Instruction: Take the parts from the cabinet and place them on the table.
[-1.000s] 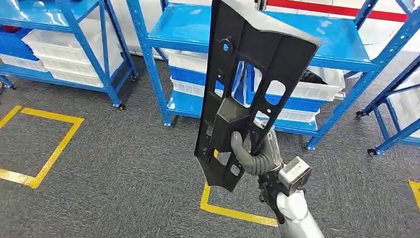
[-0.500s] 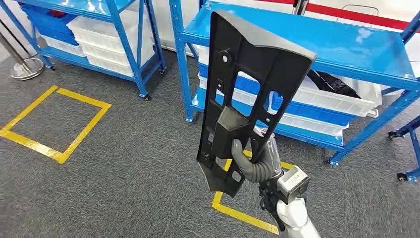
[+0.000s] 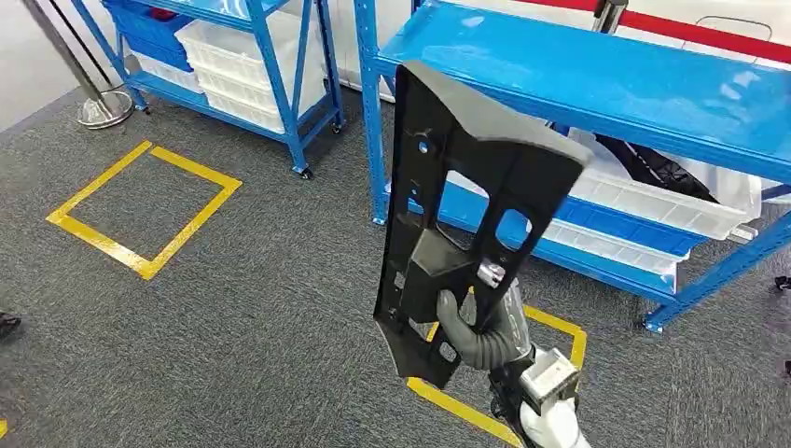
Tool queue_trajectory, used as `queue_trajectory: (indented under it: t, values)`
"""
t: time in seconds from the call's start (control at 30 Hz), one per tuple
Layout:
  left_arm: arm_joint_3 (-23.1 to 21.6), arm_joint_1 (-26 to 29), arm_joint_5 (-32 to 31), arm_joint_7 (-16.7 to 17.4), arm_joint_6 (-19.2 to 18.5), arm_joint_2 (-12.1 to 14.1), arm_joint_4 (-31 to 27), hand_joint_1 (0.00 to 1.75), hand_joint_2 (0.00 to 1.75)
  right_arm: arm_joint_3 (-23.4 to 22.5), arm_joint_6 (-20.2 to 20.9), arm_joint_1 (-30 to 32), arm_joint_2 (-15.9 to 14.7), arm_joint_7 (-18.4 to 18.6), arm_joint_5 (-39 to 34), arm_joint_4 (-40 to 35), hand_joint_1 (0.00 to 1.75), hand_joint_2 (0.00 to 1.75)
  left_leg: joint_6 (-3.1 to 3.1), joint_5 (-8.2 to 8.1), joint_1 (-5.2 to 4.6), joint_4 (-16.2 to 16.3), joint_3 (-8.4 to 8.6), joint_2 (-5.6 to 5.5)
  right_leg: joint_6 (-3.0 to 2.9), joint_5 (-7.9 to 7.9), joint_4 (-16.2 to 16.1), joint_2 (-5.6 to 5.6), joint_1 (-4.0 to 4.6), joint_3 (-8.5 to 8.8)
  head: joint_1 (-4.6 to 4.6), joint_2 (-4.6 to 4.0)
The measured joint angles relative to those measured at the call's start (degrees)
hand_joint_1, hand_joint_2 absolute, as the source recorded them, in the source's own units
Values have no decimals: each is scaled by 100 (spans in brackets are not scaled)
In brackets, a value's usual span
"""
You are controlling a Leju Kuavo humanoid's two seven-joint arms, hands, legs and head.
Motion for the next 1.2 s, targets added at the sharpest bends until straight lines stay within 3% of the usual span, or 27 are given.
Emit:
queue_trajectory:
  t: [0.1, 0.13, 0.17, 0.2, 0.23, 0.3, 0.33, 0.37, 0.43, 0.47, 0.5, 0.53, 0.6, 0.63, 0.67, 0.7, 0.73, 0.8, 0.83, 0.87, 0.93, 0.97, 1.0, 1.03, 1.13, 1.17, 1.2]
  values:
    - [-137, -36, -168, -13, 18, -7, 0, 0, 175, -229, 83, 204, -144, -118, -301, -137, 175, 175, 54, 40, -49, -26, -61, -166, 32, 9, -21, -133, -36, 9, 9, -2]
    - [-164, -59, -177, -22, -22, 0, 0, 0, 175, -309, 144, 229, -155, -118, -410, -176, 175, 175, 93, 89, -26, -104, -36, -218, 60, 2, -21, -155, -4, 34, -4, -2]
    - [-210, -78, -203, -24, -110, 2, 0, 0, 175, -393, 177, 258, -157, -109, -454, -216, 175, 175, 103, 155, 26, -168, 5, -238, 89, -59, 68, 42, -29, -40, 22, -2]
    - [-247, -121, -238, -24, -199, 4, 0, 0, 175, -463, 221, 308, -157, -100, -450, -267, 175, 175, 142, 184, 31, -191, -3, -283, 74, -214, 298, 267, -41, -133, 22, 0]
    - [-284, -161, -281, -20, -316, 15, 0, 0, 175, -520, 225, 375, -159, -98, -400, -327, 175, 175, 169, 203, 31, -191, -31, -337, 43, -427, 728, 386, -67, -326, 41, -2]
    - [-369, -182, -347, -9, -479, 20, 0, 0, 175, -579, 219, 517, -190, -96, -317, -382, 175, 175, 169, 225, 31, -187, -72, -466, 45, -746, 1608, 443, -102, -727, 48, -2]
    - [-398, -176, -360, 2, -544, 26, 0, 0, 175, -599, 217, 589, -207, -102, -282, -402, 175, 175, 157, 234, 32, -185, -82, -529, 99, -757, 1771, 444, -123, -798, 52, 0]
    - [-413, -172, -387, 9, -604, 31, 2, 0, 175, -612, 216, 647, -214, -120, -277, -426, 175, 175, 141, 245, 38, -182, -86, -594, 167, -676, 1642, 444, -150, -723, 50, 0]
    - [-472, -164, -419, 28, -711, 31, 2, 0, 175, -677, 205, 714, -240, -146, -282, -472, 175, 175, 110, 255, 63, -148, -96, -731, 338, -299, 755, 493, -218, -261, 50, 0]
    - [-518, -166, -474, 28, -774, 42, 0, 0, 175, -703, 199, 738, -245, -150, -282, -507, 175, 175, 73, 248, 67, -105, -122, -793, 410, -126, 234, 666, -276, 4, 57, 0]
    - [-555, -175, -494, 28, -816, 70, -4, 0, 175, -721, 199, 757, -245, -155, -282, -526, 175, 175, 14, 231, 32, -34, -173, -841, 374, -160, 42, 829, -273, 50, 81, -2]
    - [-594, -178, -535, 26, -839, 78, -7, 0, 175, -730, 199, 810, -242, -159, -284, -563, 175, 175, -21, 232, 35, -32, -213, -909, 263, -135, 44, 763, -259, 24, 68, -2]
    - [-658, -150, -561, 26, -864, 96, -7, 0, 175, -763, 201, 864, -242, -161, -284, -605, 175, 175, -88, 275, 68, -71, -230, -977, 163, -117, 52, 686, -205, 44, 72, -2]
    - [-664, -136, -568, 28, -874, 109, -7, 0, 175, -771, 201, 873, -240, -168, -284, -631, 175, 175, -127, 304, 84, -69, -258, -1012, 111, -84, 44, 638, -240, 65, 63, 0]
    - [-688, -131, -579, 28, -887, 111, -7, 0, 175, -780, 210, 871, -236, -179, -278, -671, 175, 175, -136, 249, 100, 9, -287, -864, 60, -49, 30, 575, -268, 63, 68, 0]
    - [-701, -138, -579, 28, -894, 109, -7, 0, 175, -795, 221, 883, -231, -194, -253, -706, 175, 175, -158, 64, 80, 230, -383, -617, 31, -45, 29, 533, -254, 58, 24, -2]
    - [-719, -163, -579, 28, -898, 111, -7, 0, 175, -802, 227, 882, -234, -207, -247, -730, 175, 175, -180, -180, 88, 634, -560, -494, 12, -49, 30, 470, -232, 56, 4, -2]
    - [-758, -177, -579, 28, -905, 111, -7, 0, 175, -811, 230, 880, -234, -214, -229, -749, 175, 175, -207, -572, 92, 1526, -966, -400, 7, -52, 31, 342, -198, 43, 7, -2]
    - [-778, -172, -579, 28, -914, 111, -7, 0, 175, -811, 238, 879, -234, -214, -223, -749, 175, 175, -210, -618, 92, 1771, -1079, -389, 3, -56, 31, 278, -184, 37, 6, 0]
    - [-787, -168, -577, 24, -938, 111, -7, 0, 175, -811, 282, 873, -234, -214, -214, -749, 175, 175, -199, -534, 92, 1725, -1048, -381, 0, -59, 31, 214, -177, 39, 7, -2]
    - [-789, -162, -453, -9, -990, 122, -7, 0, 175, -796, 447, 815, -234, -192, -214, -747, 175, 175, -138, -122, 82, 902, -591, -328, -7, -67, 31, 90, -156, 46, 9, -2]
    - [-776, -156, -371, -13, -1008, 127, -7, 0, 175, -751, 516, 743, -225, -148, -205, -736, 175, 175, -76, 70, 61, 343, -269, -178, -9, -70, 30, 44, -144, 57, 7, -2]
    - [-754, -147, -287, -24, -1010, 146, -9, 0, 175, -684, 568, 660, -173, -100, -162, -702, 175, 175, -28, 49, 4, 7, -121, 101, -5, -74, 30, 13, -128, 65, 13, -2]
    - [-730, -130, -234, -37, -1014, 146, -9, 0, 175, -608, 581, 584, -105, -76, -120, -662, 175, 175, -10, 75, -21, -2, -120, 24, 17, -85, 29, -16, -73, 51, 15, -2]
    - [-614, 0, -118, -46, -1001, 153, -9, 0, 175, -424, 643, 472, 59, -43, -28, -535, 175, 175, 62, 94, -58, -24, -156, -147, 74, -91, -18, -172, -93, 87, 9, 0]
    - [-599, 28, -109, -46, -997, 151, -9, 0, 175, -373, 645, 430, 112, -28, -24, -502, 175, 175, 120, 181, 20, -136, -87, -218, 118, -129, 13, -143, -42, 61, 18, 0]
    - [-588, 52, -111, -59, -995, 131, -7, 0, 175, -363, 645, 385, 134, -17, -17, -463, 175, 175, 127, 203, 5, -179, -64, -254, 117, -215, 154, 81, -89, 15, 26, -2]
